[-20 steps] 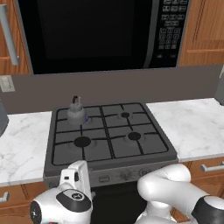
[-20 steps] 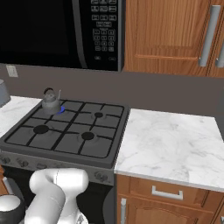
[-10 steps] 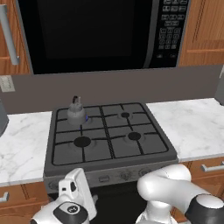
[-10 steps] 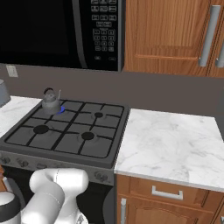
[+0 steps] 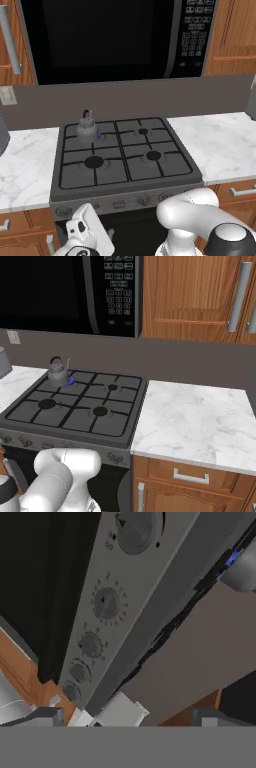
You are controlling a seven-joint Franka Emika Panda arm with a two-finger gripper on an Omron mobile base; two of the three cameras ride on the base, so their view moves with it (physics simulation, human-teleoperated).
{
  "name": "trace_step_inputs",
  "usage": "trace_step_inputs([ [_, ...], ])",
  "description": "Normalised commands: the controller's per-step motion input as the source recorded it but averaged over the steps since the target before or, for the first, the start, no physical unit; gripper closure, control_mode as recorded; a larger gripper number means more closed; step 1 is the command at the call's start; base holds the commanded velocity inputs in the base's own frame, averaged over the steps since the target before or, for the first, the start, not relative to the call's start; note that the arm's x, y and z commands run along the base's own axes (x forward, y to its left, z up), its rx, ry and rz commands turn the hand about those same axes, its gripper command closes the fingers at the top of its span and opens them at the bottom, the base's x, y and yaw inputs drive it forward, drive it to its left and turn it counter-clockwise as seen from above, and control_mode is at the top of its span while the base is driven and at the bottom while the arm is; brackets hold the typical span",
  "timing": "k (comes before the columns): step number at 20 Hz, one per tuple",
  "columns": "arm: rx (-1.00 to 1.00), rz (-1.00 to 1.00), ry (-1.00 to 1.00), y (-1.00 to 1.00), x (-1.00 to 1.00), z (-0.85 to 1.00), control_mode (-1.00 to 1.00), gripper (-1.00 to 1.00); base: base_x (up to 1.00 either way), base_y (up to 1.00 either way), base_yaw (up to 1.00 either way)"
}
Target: The kettle is done boiling. Turn off the stove, then wait for 300 timesteps before moving the kettle to the dining table.
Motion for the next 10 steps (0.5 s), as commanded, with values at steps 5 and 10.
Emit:
trace_step_inputs([
  [5,-0.11,0.08,0.00,0.00,0.06,-0.16,-1.00,-1.00,0.00,0.00,0.00],
  [10,-0.11,0.10,0.00,0.00,0.05,-0.06,-1.00,-1.00,0.00,0.00,0.00],
])
